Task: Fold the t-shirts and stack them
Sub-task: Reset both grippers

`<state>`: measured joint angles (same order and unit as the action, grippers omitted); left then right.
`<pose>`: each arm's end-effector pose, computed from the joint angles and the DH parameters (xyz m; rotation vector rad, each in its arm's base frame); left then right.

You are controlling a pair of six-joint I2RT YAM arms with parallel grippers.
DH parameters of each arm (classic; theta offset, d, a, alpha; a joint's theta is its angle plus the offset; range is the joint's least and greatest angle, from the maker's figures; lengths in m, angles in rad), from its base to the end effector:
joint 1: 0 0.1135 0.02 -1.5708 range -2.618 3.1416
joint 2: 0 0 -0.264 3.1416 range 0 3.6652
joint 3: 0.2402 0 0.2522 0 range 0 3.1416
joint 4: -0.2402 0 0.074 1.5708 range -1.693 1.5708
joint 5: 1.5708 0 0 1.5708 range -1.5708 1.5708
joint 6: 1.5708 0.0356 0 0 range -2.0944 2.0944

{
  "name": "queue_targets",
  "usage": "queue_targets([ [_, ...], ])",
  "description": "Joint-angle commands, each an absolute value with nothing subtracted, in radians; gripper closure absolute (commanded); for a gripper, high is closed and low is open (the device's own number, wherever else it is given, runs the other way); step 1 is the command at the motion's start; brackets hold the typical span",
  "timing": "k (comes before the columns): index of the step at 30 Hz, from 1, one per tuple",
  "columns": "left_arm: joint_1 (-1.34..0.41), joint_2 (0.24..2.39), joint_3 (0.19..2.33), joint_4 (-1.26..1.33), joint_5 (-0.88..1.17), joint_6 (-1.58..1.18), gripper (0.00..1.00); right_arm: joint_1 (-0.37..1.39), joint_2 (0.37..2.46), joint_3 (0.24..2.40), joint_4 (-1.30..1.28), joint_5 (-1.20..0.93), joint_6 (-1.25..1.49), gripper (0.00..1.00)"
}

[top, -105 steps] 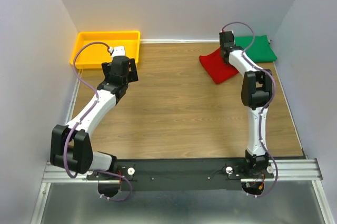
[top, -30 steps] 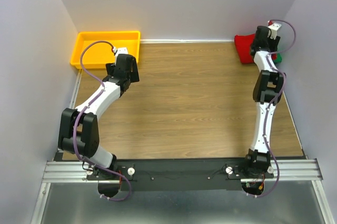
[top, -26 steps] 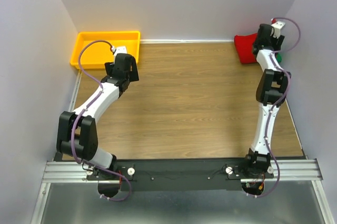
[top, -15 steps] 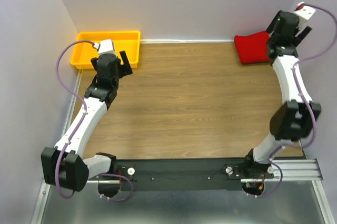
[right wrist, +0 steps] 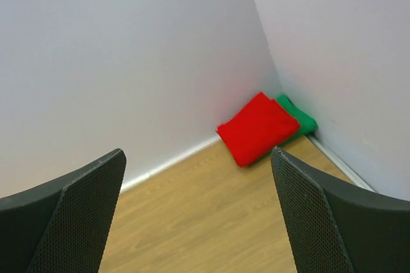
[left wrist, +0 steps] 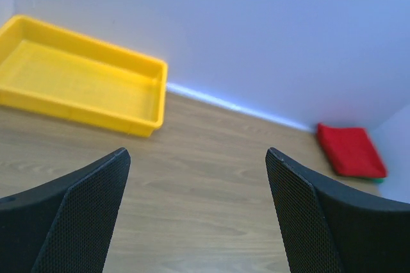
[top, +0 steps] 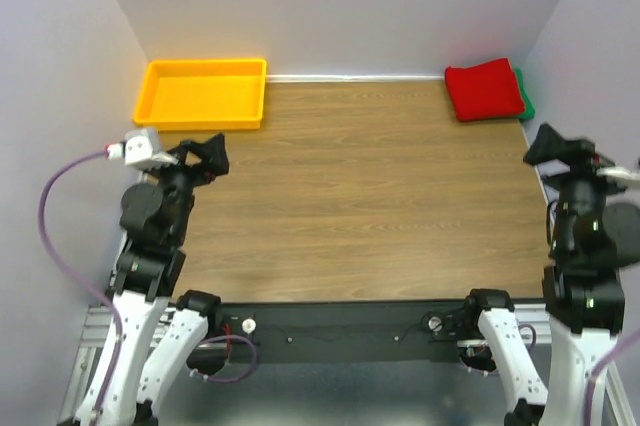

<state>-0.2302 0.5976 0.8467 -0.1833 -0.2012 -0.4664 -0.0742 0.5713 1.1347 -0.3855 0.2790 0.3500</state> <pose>0.1311 -0.0234 0.3877 -0.3398 1.4815 -0.4075 0.0786 -0.0157 0.4570 0.5173 1.3009 0.0349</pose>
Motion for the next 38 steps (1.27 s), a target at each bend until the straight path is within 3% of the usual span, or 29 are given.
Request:
queue_targets([
  [1, -0.225, 0.451, 0.758, -0.166, -0.129, -0.528, 0.06, -0.041, 0.39, 0.996, -0.509, 0.31, 0.388, 0.0],
  [7, -0.225, 0.261, 0.626, -0.166, -0.202, -0.54, 0.06, -0.006, 0.186, 0.907, -0.551, 0.278, 0.337, 0.0],
  [19, -0.225, -0.026, 0.4, -0.041, -0.307, -0.542, 0.05, -0.002, 0.153, 0.845, -0.58, 0.167, 0.402, 0.0],
  [38, -0.225, -0.087, 0.385, -0.043, -0.351, -0.603, 0.02, -0.002, 0.184, 0.842, -0.58, 0.169, 0.4, 0.0],
])
